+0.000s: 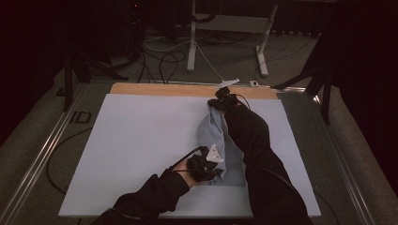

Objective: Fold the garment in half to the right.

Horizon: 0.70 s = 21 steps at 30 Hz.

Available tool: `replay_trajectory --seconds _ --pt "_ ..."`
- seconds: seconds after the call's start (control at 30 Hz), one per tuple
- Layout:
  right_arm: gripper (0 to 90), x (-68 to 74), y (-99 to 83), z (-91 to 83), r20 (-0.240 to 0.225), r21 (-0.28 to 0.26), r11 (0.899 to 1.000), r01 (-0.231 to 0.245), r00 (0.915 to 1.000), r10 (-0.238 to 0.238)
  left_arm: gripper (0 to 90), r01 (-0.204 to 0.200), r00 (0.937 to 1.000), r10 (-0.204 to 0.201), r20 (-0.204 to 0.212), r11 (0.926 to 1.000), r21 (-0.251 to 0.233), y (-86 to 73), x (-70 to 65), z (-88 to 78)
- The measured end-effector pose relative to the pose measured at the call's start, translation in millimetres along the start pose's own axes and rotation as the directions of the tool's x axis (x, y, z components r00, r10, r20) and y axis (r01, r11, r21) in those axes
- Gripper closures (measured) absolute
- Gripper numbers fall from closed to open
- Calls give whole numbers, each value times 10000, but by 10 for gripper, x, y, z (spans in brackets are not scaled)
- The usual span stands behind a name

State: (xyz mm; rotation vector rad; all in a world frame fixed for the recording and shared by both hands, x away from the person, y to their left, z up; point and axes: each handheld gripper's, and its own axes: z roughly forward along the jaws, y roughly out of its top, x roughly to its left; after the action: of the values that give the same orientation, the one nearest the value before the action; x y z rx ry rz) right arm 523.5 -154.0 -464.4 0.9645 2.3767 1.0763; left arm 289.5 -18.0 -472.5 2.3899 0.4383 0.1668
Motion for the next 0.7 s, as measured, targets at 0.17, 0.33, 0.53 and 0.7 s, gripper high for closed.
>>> replay_trajectory --seconds 0.17,0.33,0.53,0.7 --pt "864 -35 -41 21 -326 -295 9995 56 9994 -65 864 -46 10000 46 -6 9997 239 46 -3 141" --pt "851 -63 -70 83 -484 -187 9998 -32 9988 23 863 103 9999 -104 14 9992 378 78 21 264" --pt "634 -126 -126 56 -509 3 9997 -244 9984 244 862 138 9998 -144 120 9984 548 124 28 372" --pt "422 -205 -162 -52 -241 100 9996 -247 9994 249 861 189 9997 -197 146 9984 528 139 21 417"
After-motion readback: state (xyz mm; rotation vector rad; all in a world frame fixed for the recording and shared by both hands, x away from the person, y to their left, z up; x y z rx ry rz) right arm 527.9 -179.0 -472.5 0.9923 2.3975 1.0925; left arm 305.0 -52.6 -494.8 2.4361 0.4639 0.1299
